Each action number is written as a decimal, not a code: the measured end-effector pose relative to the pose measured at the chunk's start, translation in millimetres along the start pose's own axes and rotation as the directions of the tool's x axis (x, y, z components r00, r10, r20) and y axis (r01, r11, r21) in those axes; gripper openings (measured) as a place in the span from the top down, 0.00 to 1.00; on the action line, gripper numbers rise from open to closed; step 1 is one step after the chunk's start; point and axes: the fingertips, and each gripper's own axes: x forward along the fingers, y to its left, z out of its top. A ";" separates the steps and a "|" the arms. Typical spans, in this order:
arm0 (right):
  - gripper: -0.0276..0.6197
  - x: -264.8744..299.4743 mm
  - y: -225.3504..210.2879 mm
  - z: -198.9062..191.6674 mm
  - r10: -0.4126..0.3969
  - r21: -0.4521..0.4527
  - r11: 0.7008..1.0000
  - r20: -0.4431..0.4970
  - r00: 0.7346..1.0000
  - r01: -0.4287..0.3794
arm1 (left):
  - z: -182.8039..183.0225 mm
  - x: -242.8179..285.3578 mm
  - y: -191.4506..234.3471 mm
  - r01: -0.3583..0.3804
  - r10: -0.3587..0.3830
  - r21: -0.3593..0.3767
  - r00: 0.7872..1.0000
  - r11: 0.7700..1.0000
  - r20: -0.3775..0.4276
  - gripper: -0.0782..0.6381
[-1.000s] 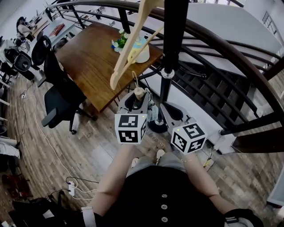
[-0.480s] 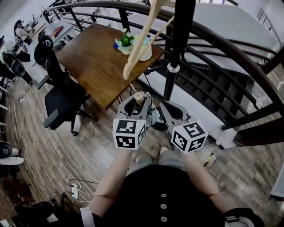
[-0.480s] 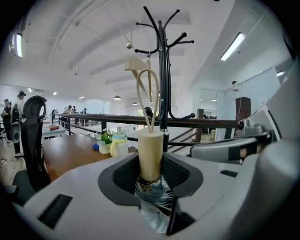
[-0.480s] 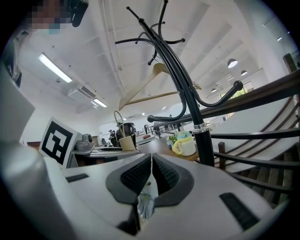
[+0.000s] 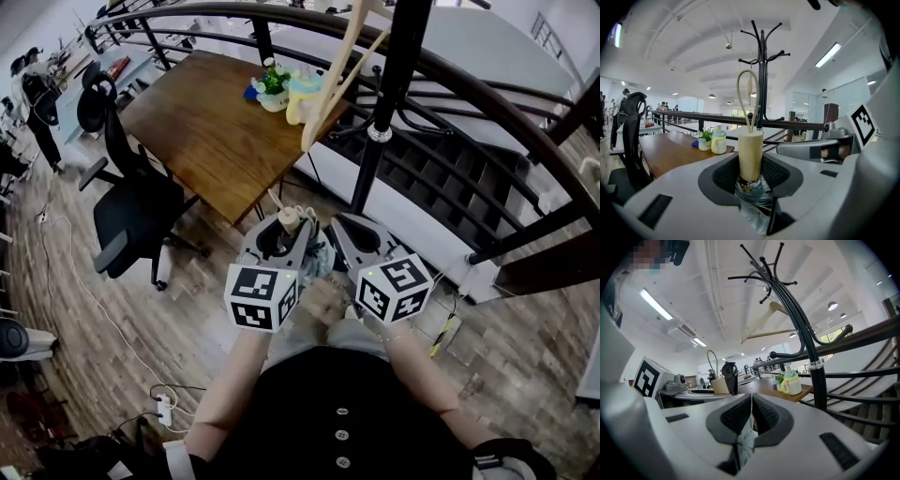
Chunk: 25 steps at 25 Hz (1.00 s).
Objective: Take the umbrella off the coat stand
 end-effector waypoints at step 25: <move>0.91 23.8 74.8 -23.0 0.009 -0.053 0.999 0.004 1.000 -0.009 | -25.6 -67.4 35.0 0.054 -0.053 -0.014 0.999 0.998 0.006 0.69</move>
